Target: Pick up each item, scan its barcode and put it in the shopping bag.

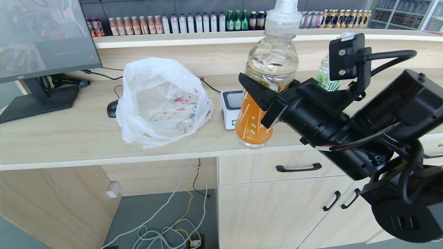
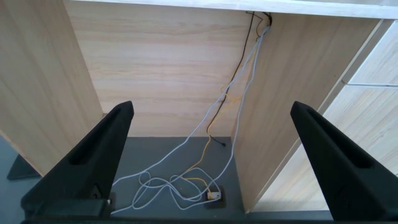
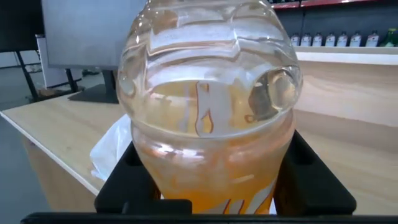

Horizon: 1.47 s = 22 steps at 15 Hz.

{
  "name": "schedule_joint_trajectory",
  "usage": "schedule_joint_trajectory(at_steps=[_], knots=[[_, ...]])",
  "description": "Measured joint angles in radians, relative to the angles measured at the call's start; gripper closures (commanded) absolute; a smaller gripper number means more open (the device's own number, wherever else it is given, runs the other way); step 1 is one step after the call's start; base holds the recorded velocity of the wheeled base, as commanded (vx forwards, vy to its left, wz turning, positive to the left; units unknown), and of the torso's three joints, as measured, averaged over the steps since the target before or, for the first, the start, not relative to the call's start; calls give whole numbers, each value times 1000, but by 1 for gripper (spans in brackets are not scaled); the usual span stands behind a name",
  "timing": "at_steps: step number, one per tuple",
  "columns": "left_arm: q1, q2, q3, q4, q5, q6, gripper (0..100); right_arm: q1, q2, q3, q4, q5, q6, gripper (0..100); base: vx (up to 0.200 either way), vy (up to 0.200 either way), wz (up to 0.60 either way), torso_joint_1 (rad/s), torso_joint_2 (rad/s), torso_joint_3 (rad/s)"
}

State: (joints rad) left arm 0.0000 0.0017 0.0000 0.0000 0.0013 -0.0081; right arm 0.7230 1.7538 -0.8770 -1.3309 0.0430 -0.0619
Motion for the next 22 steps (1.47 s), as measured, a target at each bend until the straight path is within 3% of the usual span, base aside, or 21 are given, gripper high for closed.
schedule_joint_trajectory(at_steps=[8, 22], knots=[[0, 0, 0, -1, 0, -3, 0, -30, 15, 20, -13, 2, 11, 100, 0, 0, 0, 0, 0, 0], [0, 0, 0, -1, 0, -4, 0, -35, 9, 18, -21, 1, 19, 100, 0, 186, 0, 3, 1, 1]])
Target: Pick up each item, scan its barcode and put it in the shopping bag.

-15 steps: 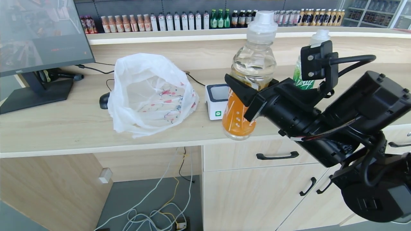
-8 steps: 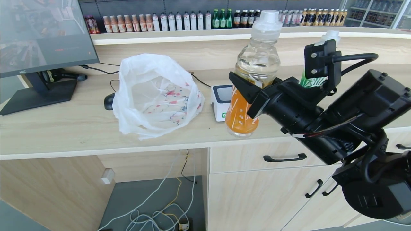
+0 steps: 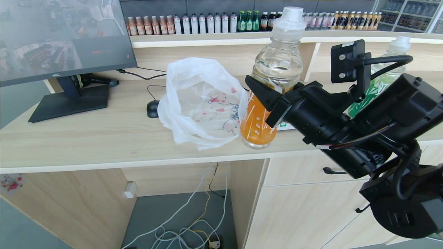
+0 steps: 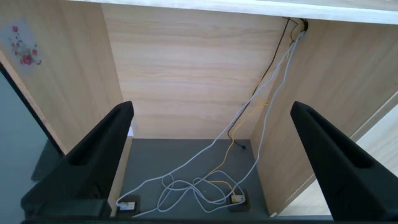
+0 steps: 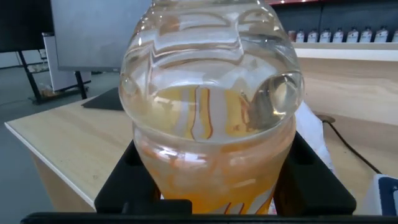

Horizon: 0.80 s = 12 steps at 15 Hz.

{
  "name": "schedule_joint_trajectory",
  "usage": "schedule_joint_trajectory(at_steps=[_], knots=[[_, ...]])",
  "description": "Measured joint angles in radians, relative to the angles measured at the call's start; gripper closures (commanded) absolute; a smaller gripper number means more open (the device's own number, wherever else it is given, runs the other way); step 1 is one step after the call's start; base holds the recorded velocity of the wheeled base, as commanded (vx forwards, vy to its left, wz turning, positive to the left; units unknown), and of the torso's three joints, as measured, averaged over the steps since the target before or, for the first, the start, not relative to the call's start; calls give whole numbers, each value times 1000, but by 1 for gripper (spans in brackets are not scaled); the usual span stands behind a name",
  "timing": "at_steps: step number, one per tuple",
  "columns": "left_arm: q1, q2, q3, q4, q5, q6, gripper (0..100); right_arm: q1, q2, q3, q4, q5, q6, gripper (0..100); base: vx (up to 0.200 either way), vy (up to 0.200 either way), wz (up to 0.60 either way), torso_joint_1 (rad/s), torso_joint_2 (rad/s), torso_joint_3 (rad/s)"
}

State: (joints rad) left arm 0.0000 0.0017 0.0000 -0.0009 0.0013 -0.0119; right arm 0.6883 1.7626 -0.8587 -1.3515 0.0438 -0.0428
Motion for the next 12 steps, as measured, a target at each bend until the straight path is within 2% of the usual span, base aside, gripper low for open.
schedule_joint_trajectory(at_steps=[12], knots=[[0, 0, 0, 0, 0, 1, 0, 1, 22, -33, -3, -1, 0, 100, 0, 0, 0, 0, 0, 0]])
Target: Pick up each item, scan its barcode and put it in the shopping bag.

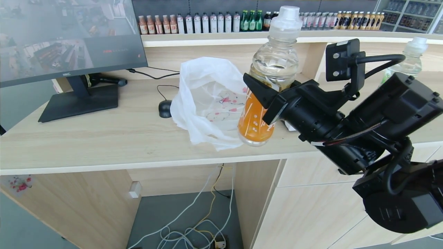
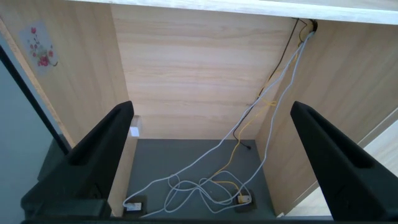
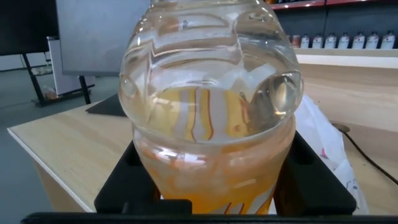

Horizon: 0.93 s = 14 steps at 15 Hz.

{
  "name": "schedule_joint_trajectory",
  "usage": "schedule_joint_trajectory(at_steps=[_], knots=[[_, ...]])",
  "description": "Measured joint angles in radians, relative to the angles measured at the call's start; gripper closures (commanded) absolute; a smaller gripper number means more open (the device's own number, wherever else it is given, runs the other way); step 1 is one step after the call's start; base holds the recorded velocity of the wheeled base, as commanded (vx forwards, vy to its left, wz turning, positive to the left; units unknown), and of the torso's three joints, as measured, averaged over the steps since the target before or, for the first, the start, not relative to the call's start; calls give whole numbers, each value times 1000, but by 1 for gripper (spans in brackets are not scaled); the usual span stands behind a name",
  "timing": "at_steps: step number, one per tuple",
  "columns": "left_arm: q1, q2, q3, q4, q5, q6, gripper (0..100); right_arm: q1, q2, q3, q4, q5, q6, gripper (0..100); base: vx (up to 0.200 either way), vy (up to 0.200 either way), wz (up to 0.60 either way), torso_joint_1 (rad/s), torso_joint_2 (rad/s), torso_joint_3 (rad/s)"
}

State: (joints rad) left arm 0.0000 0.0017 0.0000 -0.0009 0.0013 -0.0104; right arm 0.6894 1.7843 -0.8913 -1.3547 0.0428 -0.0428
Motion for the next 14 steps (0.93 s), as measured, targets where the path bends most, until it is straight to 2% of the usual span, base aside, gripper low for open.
schedule_joint_trajectory(at_steps=[9, 14], knots=[[0, 0, 0, 0, 0, 0, 0, -3, 55, -105, 89, 0, -3, 100, 0, 0, 0, 0, 0, 0], [0, 0, 0, 0, 0, 0, 0, -1, 157, -278, 135, 0, -5, 100, 0, 0, 0, 0, 0, 0]])
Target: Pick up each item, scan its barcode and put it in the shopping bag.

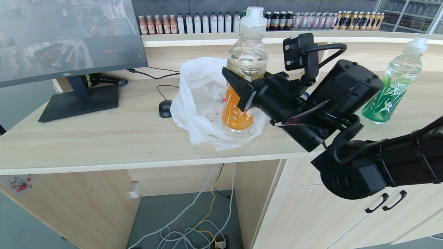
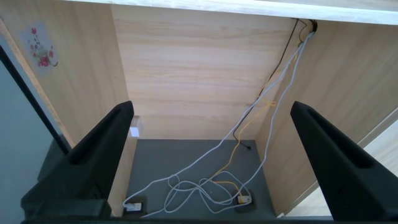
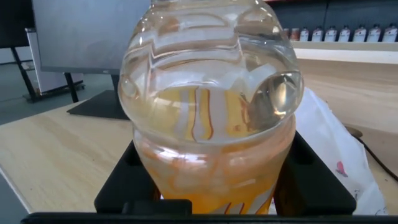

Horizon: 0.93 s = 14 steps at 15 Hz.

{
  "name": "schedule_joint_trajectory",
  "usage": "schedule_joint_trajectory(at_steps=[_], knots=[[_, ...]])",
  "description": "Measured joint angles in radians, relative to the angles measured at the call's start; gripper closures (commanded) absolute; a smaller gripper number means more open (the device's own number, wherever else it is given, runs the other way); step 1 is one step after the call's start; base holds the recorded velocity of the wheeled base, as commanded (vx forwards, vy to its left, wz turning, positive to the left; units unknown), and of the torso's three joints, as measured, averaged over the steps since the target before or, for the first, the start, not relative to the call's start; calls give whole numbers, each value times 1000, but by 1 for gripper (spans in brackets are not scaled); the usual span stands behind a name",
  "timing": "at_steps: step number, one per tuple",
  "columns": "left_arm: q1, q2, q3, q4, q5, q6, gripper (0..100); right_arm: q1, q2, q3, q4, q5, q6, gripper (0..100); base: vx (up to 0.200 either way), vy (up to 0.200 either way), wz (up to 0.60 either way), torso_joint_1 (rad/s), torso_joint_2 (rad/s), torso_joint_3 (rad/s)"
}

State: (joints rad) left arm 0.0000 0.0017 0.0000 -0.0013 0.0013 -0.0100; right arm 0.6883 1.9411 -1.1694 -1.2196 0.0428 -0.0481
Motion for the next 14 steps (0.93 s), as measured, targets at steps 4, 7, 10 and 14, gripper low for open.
schedule_joint_trajectory(at_steps=[4, 7, 10, 14], knots=[[0, 0, 0, 0, 0, 0, 0, 1, 71, -159, 92, 0, -2, 100, 0, 0, 0, 0, 0, 0], [0, 0, 0, 0, 0, 0, 0, 0, 102, -233, 173, 0, -2, 100, 0, 0, 0, 0, 0, 0], [0, 0, 0, 0, 0, 0, 0, 0, 127, -314, 231, 1, -2, 100, 0, 0, 0, 0, 0, 0], [0, 0, 0, 0, 0, 0, 0, 0, 191, -475, 334, 2, -2, 100, 0, 0, 0, 0, 0, 0]])
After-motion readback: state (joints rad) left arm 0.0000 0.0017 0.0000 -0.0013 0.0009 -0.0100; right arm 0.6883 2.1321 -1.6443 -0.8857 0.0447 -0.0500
